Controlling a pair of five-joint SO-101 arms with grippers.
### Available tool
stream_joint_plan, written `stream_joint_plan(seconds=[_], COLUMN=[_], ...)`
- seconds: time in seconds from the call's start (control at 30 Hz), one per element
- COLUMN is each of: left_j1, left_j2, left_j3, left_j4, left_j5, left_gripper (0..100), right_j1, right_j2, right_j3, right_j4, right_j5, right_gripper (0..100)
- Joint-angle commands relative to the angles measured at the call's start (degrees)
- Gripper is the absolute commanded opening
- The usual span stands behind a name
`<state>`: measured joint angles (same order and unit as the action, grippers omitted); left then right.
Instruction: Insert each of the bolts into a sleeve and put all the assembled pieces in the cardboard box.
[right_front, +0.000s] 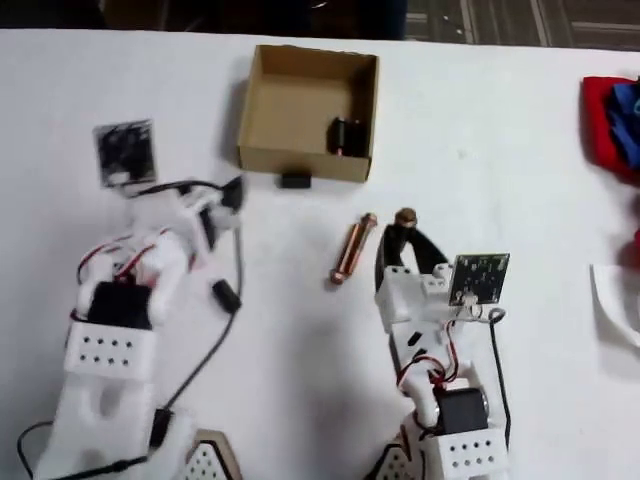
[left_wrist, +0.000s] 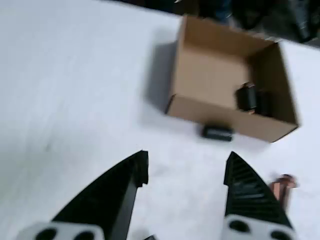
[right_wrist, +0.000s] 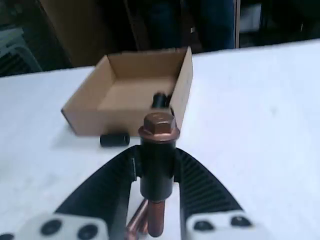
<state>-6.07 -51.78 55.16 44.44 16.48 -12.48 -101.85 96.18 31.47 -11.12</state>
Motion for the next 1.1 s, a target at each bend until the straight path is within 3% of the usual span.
stream_joint_plan(seconds=[0.0, 0.1, 0.23, 0.4, 0.6, 0.7, 0.87, 1.07], left_j1=[-8.35, -11.25, -11.69, -11.69, -11.69, -11.69, -13.45, -13.54], left_j2=[-1.23, -1.32, -1.32, -1.14, -1.14, -1.14, -1.05, 3.16], left_j3=[9.19, 17.01, 26.15, 28.26, 28.0, 27.91, 27.03, 25.45], left_j4=[-1.58, -8.7, -17.85, -19.78, -17.76, -17.76, -17.23, -17.05], left_j5=[-9.05, -22.42, -29.01, -29.54, -29.54, -29.54, -29.1, -28.66], left_gripper=[26, 26, 26, 26, 26, 26, 26, 26], right_j1=[-1.54, -2.59, -2.07, -0.4, -0.31, -0.66, 1.98, 1.71], right_j2=[-0.75, -0.66, 0.48, 11.21, 42.86, 62.29, 86.55, 102.2], right_j3=[-2.99, -5.19, -5.19, -15.38, -44.84, -62.77, -85.01, -103.3], right_j4=[5.32, 6.73, 2.15, -2.24, -1.36, 4.26, 25.63, 29.67], right_j5=[-1.49, 1.93, 9.05, 10.29, 10.37, 10.2, 10.11, 10.64], right_gripper=[1.9, 1.9, 1.9, 1.9, 1.9, 1.9, 2.0, 2.0])
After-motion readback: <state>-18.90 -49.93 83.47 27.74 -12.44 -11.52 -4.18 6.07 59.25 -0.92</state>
